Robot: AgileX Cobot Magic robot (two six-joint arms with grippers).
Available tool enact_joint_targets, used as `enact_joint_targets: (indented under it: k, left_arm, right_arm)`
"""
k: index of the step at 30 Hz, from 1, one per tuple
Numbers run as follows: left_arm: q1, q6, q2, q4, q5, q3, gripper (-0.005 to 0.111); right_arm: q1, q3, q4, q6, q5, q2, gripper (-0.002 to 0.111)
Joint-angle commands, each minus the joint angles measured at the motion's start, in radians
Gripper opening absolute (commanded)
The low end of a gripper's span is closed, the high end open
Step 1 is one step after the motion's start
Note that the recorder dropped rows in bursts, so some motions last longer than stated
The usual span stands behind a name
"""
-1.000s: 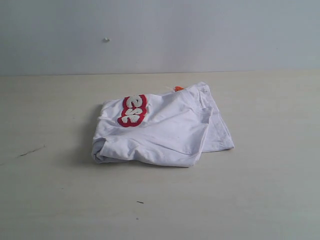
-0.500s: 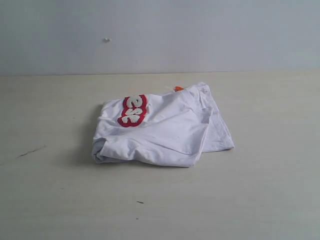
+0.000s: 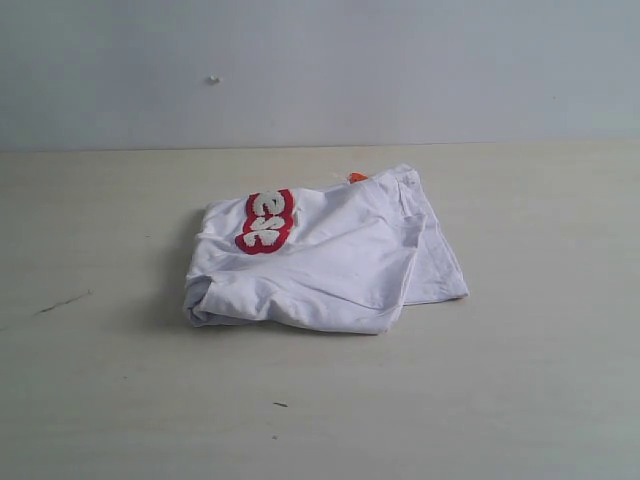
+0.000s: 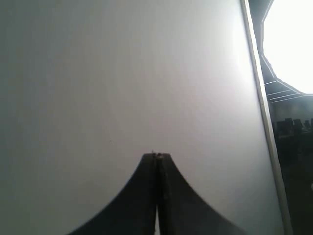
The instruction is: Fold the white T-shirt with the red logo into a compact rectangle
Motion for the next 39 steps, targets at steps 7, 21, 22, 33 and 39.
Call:
enact_joint_targets:
  k: [7,21,22,33,39]
  left_arm:
    - [0.001,-0.006,0.0,0.005,0.007,0.005,0.0]
    - [0.001,-0.006,0.0,0.005,0.011,0.006,0.0]
    - [0.001,-0.006,0.0,0.005,0.011,0.006,0.0]
    - [0.036,-0.435,0.0,0.363,0.0,0.02,0.0]
    - [0.097,-0.968,0.0,0.766,-0.039,0.093,0.0]
  right_arm:
    - [-0.004,-0.004,0.001,0.001,0.005,0.0,0.0]
    - [-0.004,-0.004,0.001,0.001,0.005,0.0,0.0]
    - [-0.004,-0.004,0.001,0.001,0.005,0.0,0.0]
    - [-0.004,-0.004,0.001,0.001,0.005,0.0,0.0]
    - [-0.004,-0.004,0.001,0.001,0.005,0.0,0.0]
